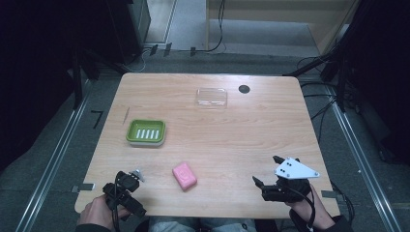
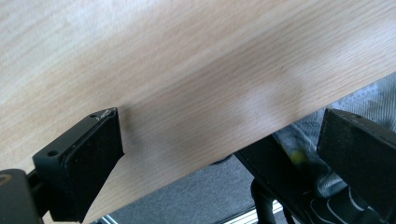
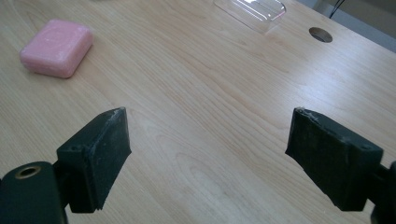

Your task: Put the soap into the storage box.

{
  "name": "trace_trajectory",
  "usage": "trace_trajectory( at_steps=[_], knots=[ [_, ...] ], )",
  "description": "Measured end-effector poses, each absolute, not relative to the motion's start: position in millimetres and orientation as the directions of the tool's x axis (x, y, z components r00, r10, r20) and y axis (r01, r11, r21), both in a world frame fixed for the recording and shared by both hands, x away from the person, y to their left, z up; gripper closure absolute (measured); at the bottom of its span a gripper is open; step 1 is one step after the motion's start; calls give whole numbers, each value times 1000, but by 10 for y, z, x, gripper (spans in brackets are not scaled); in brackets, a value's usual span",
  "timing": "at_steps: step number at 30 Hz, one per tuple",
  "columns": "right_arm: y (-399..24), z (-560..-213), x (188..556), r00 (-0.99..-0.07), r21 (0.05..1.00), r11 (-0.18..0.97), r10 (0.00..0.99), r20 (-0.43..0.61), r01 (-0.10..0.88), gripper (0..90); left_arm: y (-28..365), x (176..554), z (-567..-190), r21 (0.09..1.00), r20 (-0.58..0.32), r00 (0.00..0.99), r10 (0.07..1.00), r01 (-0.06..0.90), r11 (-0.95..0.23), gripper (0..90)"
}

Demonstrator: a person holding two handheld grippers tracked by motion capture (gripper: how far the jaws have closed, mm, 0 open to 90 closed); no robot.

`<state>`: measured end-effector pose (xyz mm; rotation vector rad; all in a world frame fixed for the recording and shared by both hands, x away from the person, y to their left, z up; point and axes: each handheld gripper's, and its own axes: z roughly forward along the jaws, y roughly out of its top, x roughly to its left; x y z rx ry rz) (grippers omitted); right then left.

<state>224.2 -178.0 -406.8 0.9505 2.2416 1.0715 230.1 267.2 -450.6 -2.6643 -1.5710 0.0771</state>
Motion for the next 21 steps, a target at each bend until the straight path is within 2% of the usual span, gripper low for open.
trace_trajectory(
  at_steps=[21],
  knots=[
    [-1730,-4069,2269,-656,800,467,744,-126,377,138,2502,2409,-4375,55,-65,528,846,849,-526,2]
  ],
)
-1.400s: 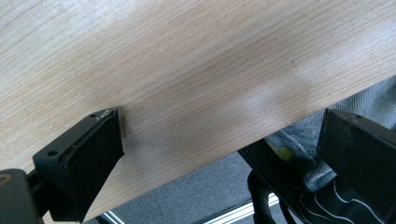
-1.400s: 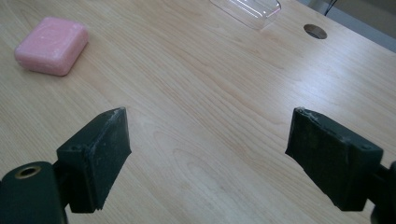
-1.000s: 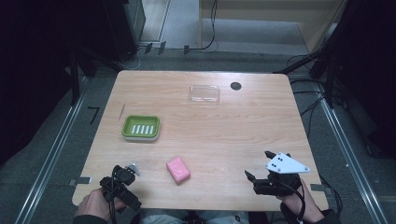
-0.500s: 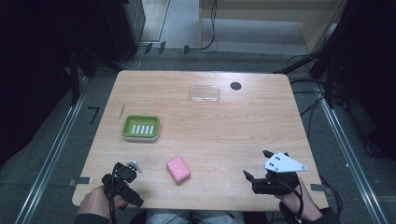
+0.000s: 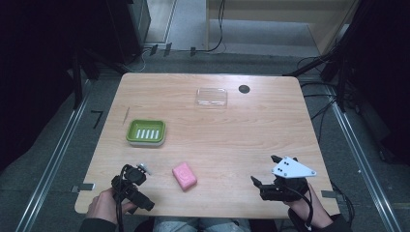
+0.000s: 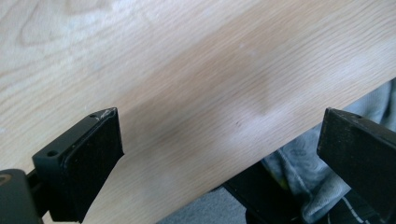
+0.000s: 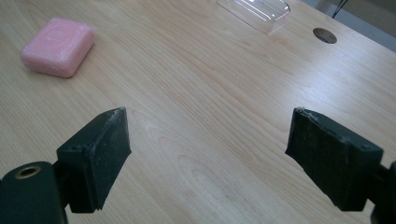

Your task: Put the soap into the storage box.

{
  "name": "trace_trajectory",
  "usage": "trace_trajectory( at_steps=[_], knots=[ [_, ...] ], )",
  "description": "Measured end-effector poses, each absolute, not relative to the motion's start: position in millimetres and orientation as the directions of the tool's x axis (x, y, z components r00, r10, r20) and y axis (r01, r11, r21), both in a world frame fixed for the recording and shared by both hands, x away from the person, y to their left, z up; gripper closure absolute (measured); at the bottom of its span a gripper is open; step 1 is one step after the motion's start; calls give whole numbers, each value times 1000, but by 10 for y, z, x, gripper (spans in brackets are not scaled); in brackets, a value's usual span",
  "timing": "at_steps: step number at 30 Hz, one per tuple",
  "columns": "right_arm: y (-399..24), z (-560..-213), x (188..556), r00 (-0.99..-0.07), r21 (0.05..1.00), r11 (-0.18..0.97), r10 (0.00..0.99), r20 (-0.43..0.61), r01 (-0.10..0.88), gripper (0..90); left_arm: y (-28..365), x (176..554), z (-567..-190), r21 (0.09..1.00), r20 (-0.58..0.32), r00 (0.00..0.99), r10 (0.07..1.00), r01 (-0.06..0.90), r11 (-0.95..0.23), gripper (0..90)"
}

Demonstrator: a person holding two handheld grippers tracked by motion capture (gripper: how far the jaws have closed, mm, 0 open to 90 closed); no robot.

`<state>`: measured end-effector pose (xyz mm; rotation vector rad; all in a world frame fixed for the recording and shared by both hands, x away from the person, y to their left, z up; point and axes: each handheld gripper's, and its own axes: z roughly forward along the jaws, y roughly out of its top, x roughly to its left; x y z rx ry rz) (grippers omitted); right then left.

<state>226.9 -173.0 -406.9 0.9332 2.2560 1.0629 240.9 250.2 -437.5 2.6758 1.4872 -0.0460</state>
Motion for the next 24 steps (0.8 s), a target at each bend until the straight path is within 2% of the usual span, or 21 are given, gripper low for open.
trace_trajectory(
  at_steps=[24],
  knots=[
    [-1738,-4072,2256,-647,793,470,751,-129,388,138,2164,2627,-4311,105,-78,596,799,802,-588,0]
  ],
)
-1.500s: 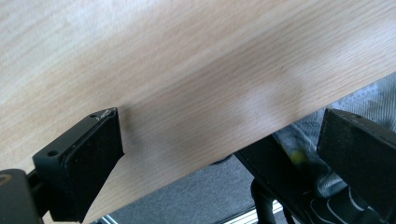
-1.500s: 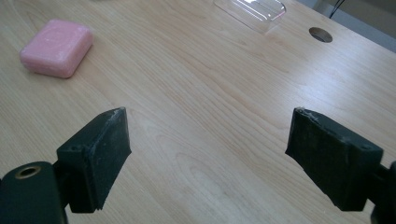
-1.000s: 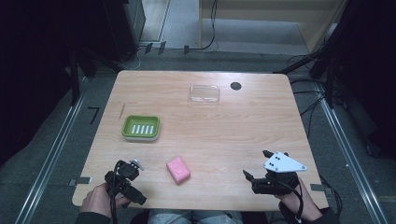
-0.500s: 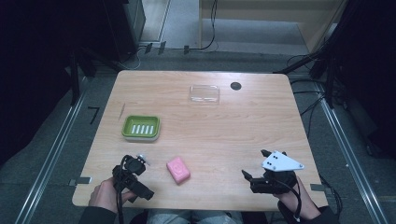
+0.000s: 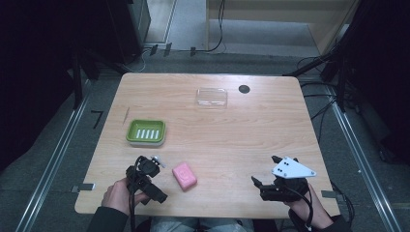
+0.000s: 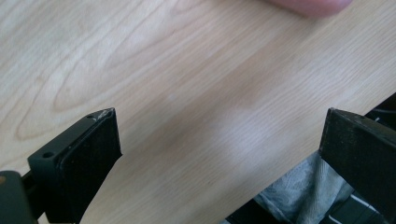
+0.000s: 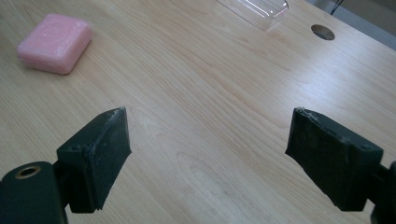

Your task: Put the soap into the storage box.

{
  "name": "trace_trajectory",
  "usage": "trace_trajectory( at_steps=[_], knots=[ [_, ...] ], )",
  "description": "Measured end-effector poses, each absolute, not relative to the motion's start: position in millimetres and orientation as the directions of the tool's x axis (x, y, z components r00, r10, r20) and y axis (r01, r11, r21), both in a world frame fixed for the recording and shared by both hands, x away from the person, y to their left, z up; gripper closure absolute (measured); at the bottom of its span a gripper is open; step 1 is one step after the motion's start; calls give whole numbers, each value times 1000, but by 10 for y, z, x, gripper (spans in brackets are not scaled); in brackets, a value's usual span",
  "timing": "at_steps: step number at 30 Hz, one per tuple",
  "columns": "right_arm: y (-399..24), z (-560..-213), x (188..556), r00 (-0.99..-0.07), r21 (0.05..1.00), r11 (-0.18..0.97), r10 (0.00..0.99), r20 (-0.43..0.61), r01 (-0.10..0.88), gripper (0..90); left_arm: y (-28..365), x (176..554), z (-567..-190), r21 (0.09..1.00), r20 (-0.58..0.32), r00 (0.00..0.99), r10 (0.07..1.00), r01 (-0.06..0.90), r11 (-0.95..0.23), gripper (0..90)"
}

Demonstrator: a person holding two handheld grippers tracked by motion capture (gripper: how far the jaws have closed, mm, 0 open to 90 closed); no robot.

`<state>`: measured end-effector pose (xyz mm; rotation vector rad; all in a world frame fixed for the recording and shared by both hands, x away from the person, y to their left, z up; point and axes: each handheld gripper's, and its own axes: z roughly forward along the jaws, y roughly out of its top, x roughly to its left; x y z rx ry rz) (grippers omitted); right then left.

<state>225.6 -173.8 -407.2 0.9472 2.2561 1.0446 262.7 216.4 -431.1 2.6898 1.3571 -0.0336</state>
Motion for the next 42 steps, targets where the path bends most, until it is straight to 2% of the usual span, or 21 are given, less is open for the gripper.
trace_trajectory(
  at_steps=[19,42],
  knots=[
    [-1753,-4070,2246,-645,796,467,753,-131,384,138,1881,2879,-4310,135,-63,633,772,772,-621,0],
    [-1761,-4073,2242,-642,796,466,756,-130,387,138,1532,3072,-4423,106,-85,687,721,726,-679,0]
  ],
)
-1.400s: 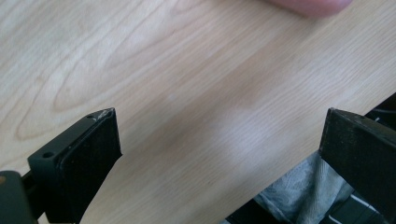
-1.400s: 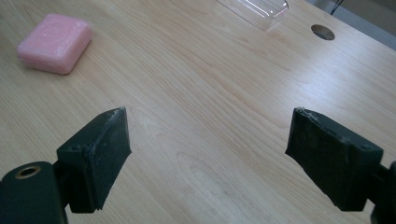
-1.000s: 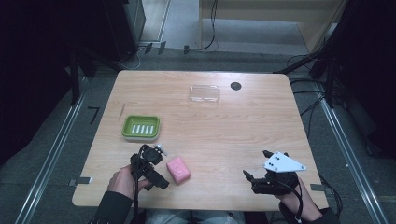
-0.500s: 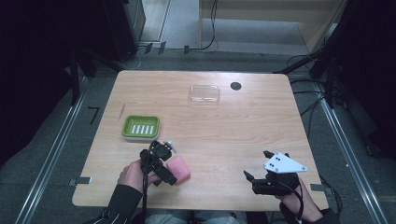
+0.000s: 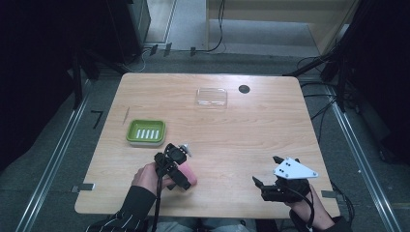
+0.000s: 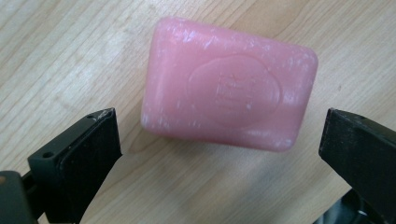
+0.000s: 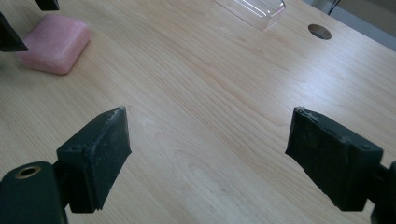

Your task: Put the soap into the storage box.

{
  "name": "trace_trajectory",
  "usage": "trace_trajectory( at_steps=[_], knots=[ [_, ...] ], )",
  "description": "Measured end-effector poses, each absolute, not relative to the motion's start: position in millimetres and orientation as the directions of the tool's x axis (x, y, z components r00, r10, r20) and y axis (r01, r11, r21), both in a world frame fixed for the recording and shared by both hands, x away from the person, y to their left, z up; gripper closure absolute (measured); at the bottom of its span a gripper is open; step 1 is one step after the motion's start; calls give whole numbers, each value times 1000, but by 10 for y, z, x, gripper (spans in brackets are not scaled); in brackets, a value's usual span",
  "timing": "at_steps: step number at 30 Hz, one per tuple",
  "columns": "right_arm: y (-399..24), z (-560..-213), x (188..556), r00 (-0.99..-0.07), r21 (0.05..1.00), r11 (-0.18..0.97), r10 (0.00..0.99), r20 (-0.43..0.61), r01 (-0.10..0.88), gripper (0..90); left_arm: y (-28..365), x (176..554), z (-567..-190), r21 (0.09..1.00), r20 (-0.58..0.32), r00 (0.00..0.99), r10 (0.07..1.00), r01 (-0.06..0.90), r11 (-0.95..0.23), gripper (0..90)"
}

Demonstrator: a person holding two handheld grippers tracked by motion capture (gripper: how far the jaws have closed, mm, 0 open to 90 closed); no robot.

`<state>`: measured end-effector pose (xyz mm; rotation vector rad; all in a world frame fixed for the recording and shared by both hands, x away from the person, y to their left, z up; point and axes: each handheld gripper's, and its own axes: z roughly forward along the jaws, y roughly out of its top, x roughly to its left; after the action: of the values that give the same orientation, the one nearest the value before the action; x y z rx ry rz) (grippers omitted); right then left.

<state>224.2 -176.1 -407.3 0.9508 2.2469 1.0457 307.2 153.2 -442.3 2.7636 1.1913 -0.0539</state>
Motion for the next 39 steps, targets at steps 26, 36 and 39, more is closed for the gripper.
trace_trajectory(
  at_steps=[26,36,39],
  knots=[
    [-1778,-4068,2226,-640,800,463,757,-132,382,138,1396,3167,-4612,82,-49,730,681,683,-726,0],
    [-1778,-4069,2225,-639,800,462,758,-131,384,138,1366,3163,-4646,73,-24,735,678,678,-732,0],
    [-1780,-4068,2222,-640,800,464,757,-134,381,138,1345,3152,-4649,74,-14,734,679,678,-731,2]
  ],
)
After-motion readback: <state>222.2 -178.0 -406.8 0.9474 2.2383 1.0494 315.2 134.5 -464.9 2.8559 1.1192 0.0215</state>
